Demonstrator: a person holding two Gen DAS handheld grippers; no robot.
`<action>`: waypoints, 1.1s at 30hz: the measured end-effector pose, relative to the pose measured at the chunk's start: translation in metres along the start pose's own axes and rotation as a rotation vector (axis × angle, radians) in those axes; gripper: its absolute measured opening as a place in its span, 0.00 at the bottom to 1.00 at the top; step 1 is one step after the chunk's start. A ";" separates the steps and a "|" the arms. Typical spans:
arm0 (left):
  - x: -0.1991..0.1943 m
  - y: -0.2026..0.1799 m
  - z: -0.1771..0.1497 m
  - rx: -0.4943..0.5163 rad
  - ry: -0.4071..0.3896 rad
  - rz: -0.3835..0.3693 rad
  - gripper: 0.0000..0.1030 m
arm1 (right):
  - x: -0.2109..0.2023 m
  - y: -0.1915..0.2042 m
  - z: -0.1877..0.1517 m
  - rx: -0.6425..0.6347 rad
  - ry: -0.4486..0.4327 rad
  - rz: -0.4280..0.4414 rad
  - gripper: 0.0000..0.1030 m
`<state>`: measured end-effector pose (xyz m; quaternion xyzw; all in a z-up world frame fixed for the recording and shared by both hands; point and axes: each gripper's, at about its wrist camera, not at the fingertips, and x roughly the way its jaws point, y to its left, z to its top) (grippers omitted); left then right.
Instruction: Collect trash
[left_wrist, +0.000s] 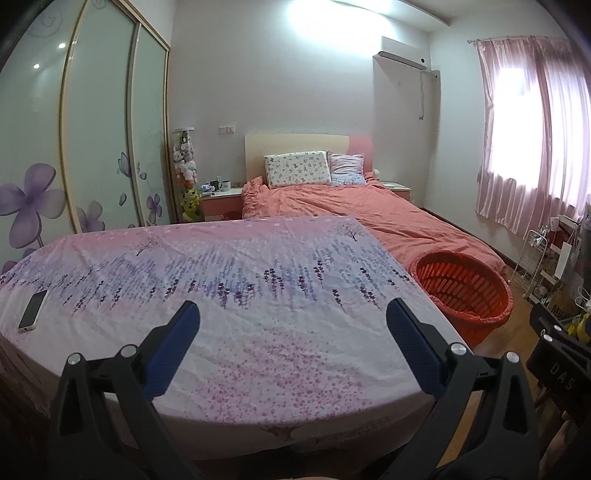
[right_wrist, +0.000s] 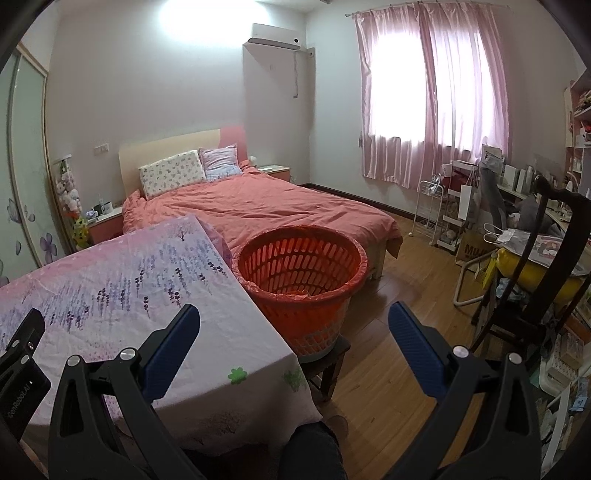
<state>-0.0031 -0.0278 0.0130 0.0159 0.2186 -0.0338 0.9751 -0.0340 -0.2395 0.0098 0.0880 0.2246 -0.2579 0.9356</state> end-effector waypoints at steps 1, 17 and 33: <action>0.000 -0.001 0.000 0.002 -0.001 0.000 0.96 | 0.000 0.000 0.000 0.001 0.000 0.001 0.98; -0.001 0.000 0.002 0.003 0.002 0.009 0.96 | 0.001 0.000 0.001 -0.002 0.008 0.005 0.98; 0.000 0.000 0.002 0.001 0.007 0.010 0.96 | 0.002 0.000 0.001 -0.003 0.008 0.006 0.98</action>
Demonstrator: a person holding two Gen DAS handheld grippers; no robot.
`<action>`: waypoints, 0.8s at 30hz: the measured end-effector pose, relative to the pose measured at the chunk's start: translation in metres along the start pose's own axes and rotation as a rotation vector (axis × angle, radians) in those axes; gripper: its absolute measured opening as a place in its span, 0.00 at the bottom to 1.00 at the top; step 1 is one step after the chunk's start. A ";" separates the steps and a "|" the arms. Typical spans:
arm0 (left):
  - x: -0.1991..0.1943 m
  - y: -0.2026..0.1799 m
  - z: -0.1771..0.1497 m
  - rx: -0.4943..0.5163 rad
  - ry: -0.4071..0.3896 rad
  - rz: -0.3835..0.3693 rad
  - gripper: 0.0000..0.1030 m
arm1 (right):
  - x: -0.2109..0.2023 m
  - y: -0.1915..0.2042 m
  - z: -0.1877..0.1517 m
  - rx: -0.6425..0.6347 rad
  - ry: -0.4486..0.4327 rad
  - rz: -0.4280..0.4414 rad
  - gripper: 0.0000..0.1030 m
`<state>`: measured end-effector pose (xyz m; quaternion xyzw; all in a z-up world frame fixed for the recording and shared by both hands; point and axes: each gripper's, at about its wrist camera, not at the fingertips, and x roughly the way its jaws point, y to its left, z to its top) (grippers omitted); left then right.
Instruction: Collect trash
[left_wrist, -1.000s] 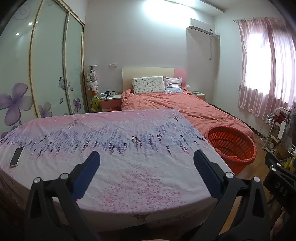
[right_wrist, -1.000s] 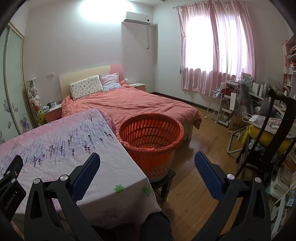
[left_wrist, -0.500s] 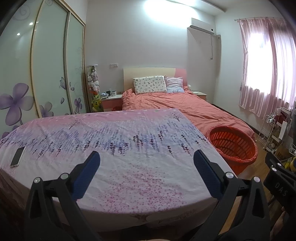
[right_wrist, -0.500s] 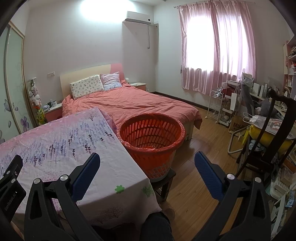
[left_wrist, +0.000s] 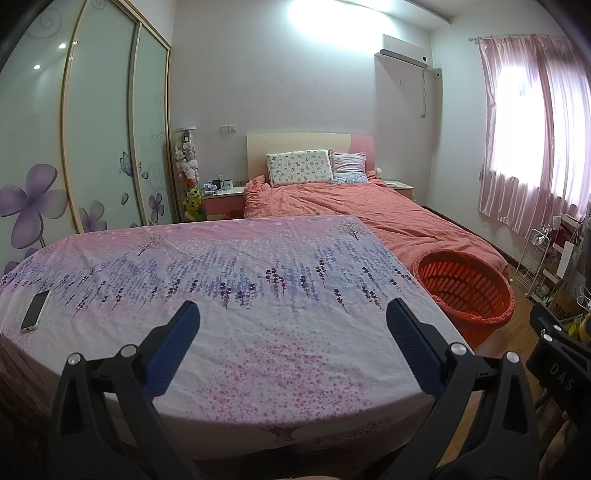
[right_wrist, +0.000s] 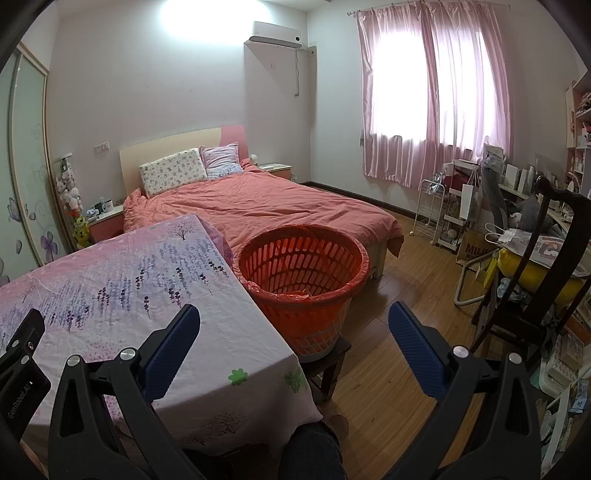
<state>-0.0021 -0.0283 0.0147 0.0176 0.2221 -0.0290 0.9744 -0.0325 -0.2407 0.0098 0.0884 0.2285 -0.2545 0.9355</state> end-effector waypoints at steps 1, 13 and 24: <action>0.000 0.000 0.000 0.000 0.000 0.000 0.96 | 0.000 0.000 0.000 -0.001 0.000 0.000 0.98; 0.000 -0.001 -0.001 -0.003 0.004 -0.001 0.96 | 0.000 0.000 0.001 -0.004 0.002 -0.002 0.98; 0.000 -0.002 -0.002 -0.003 0.006 0.000 0.96 | 0.001 0.000 0.002 -0.005 0.002 -0.002 0.98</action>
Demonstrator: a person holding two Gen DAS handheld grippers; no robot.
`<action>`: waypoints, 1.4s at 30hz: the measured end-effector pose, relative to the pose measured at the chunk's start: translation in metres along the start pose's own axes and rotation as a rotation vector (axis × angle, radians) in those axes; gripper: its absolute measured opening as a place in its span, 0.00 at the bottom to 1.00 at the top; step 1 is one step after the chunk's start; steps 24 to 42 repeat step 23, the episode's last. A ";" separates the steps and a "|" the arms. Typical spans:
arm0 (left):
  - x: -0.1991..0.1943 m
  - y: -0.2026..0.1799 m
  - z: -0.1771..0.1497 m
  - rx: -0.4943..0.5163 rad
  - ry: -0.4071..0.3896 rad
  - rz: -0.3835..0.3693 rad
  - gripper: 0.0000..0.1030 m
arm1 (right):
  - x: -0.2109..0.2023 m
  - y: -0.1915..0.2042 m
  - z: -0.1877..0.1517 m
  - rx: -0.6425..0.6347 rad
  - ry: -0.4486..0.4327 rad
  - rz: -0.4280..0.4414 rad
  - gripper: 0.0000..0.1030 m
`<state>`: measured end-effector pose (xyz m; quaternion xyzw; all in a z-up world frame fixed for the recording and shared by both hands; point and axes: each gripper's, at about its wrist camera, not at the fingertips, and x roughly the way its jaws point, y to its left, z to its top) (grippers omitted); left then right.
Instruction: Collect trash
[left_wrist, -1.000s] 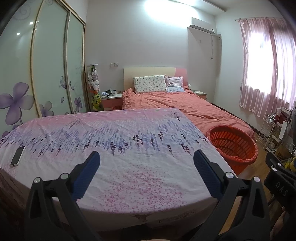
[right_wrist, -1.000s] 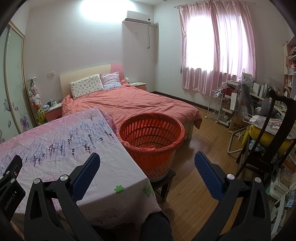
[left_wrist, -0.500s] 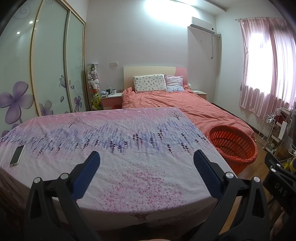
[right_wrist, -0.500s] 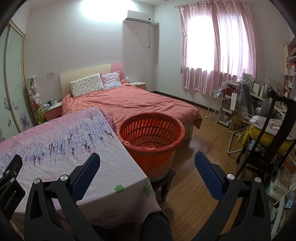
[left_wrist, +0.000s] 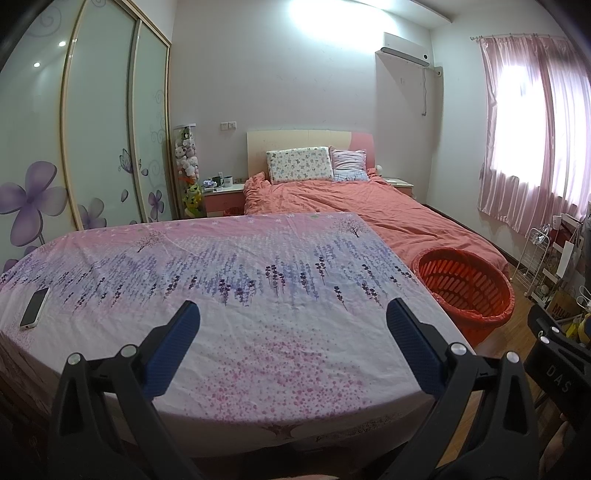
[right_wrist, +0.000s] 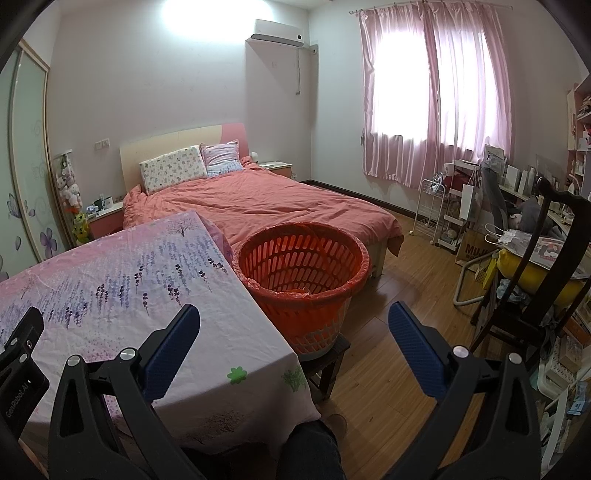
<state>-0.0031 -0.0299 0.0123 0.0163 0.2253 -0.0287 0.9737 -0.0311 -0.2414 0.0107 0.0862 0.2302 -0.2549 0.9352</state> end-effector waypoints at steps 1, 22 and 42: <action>0.000 -0.001 -0.001 0.000 0.002 0.001 0.96 | 0.000 0.000 0.000 0.000 0.000 0.001 0.98; 0.003 -0.003 -0.004 -0.006 0.022 0.005 0.96 | 0.001 -0.001 0.000 -0.001 0.005 0.001 0.98; 0.003 -0.003 -0.003 -0.006 0.021 0.005 0.96 | 0.001 -0.001 0.000 -0.001 0.005 0.001 0.98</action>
